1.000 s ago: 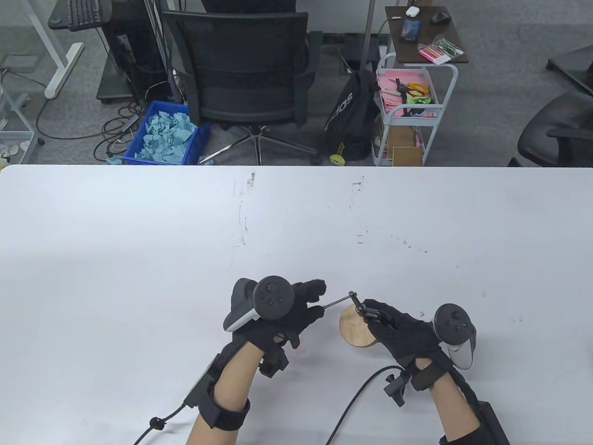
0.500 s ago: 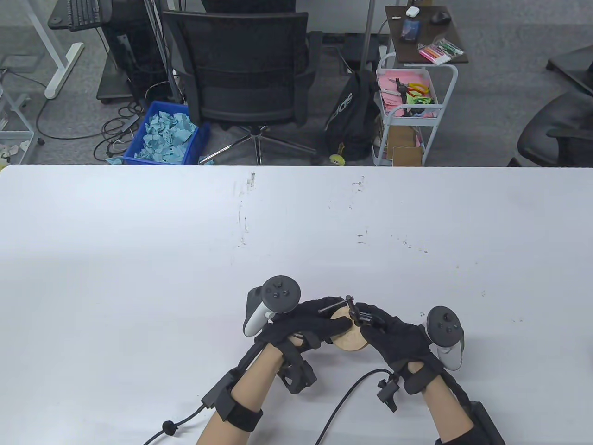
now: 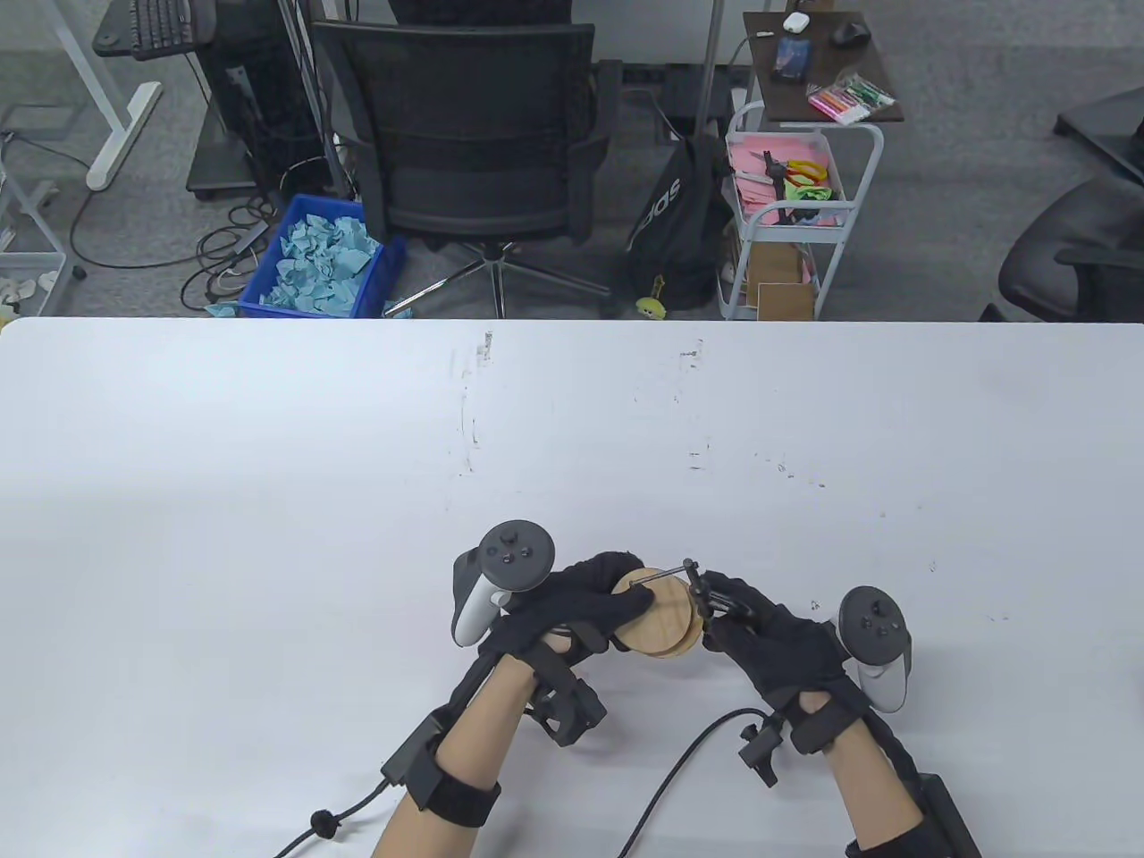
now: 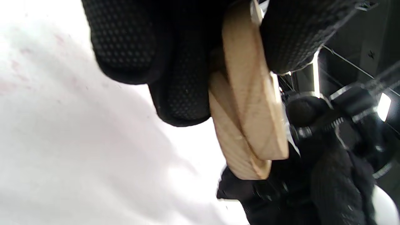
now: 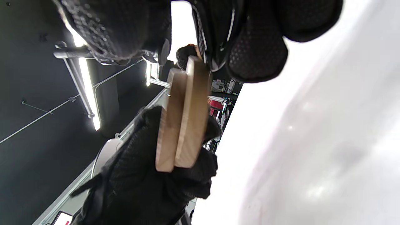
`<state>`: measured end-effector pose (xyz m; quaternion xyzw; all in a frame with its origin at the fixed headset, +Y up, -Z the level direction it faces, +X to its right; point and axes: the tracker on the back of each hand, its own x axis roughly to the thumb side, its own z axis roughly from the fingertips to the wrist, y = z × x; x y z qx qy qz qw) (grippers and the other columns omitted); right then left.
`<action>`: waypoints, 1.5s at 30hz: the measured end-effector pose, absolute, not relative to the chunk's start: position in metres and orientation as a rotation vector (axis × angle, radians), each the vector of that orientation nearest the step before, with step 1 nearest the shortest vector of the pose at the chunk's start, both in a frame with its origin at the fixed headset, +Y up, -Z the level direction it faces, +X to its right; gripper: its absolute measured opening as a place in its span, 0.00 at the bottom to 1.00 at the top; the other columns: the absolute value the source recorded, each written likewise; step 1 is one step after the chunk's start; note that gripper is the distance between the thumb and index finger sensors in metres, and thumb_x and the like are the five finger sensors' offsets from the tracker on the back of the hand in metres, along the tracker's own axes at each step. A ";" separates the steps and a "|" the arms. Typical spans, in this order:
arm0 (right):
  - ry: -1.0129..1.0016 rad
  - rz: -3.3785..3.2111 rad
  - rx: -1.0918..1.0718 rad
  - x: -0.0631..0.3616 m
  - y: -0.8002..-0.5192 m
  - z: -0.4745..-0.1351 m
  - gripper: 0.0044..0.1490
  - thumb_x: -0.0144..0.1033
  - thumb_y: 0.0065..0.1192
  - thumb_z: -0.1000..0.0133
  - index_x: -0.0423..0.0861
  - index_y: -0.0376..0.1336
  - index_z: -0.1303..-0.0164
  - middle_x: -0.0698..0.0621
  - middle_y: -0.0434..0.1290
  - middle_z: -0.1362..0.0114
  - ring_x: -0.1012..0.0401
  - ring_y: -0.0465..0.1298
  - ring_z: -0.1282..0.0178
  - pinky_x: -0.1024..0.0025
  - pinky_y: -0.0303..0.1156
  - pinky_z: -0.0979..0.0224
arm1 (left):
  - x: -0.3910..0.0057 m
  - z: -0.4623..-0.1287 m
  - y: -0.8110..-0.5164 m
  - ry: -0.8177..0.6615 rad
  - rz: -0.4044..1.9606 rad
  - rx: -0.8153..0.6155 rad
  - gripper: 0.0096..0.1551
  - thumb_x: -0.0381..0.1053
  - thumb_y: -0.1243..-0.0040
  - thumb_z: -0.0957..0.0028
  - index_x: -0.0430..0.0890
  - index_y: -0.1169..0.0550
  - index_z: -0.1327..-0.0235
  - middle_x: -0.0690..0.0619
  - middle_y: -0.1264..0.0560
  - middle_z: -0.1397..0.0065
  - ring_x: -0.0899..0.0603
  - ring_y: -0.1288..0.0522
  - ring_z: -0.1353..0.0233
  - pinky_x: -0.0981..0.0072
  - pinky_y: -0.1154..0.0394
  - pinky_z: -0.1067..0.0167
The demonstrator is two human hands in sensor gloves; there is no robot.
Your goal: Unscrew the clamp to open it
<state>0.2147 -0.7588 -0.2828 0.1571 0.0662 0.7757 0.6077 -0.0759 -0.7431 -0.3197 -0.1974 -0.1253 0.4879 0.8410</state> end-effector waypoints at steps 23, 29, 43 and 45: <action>0.169 1.787 0.322 0.223 -0.761 -0.286 0.34 0.48 0.67 0.51 0.60 0.63 0.31 0.45 0.69 0.34 0.58 0.81 0.52 0.47 0.68 0.41 | -0.052 -0.307 -0.755 -0.153 0.646 -0.333 0.31 0.59 0.37 0.47 0.47 0.27 0.34 0.41 0.23 0.35 0.48 0.10 0.49 0.78 0.14 0.62; 0.175 1.765 0.306 0.224 -0.762 -0.286 0.34 0.48 0.67 0.51 0.59 0.63 0.31 0.45 0.69 0.34 0.58 0.80 0.52 0.47 0.68 0.41 | -0.057 -0.310 -0.755 -0.143 0.646 -0.336 0.31 0.60 0.36 0.48 0.46 0.26 0.36 0.42 0.21 0.37 0.52 0.09 0.56 0.79 0.15 0.65; 0.150 1.805 0.289 0.233 -0.760 -0.288 0.35 0.49 0.67 0.51 0.57 0.63 0.31 0.47 0.73 0.38 0.59 0.82 0.57 0.49 0.71 0.46 | -0.109 -0.328 -0.736 -0.067 0.803 -0.340 0.33 0.56 0.29 0.52 0.48 0.26 0.35 0.45 0.21 0.36 0.49 0.10 0.54 0.74 0.15 0.62; 0.145 1.807 0.282 0.234 -0.760 -0.288 0.36 0.50 0.67 0.51 0.56 0.63 0.31 0.47 0.73 0.39 0.59 0.82 0.58 0.50 0.71 0.47 | -0.117 -0.330 -0.739 -0.039 0.765 -0.349 0.34 0.56 0.28 0.53 0.48 0.26 0.35 0.45 0.21 0.36 0.49 0.10 0.54 0.74 0.15 0.62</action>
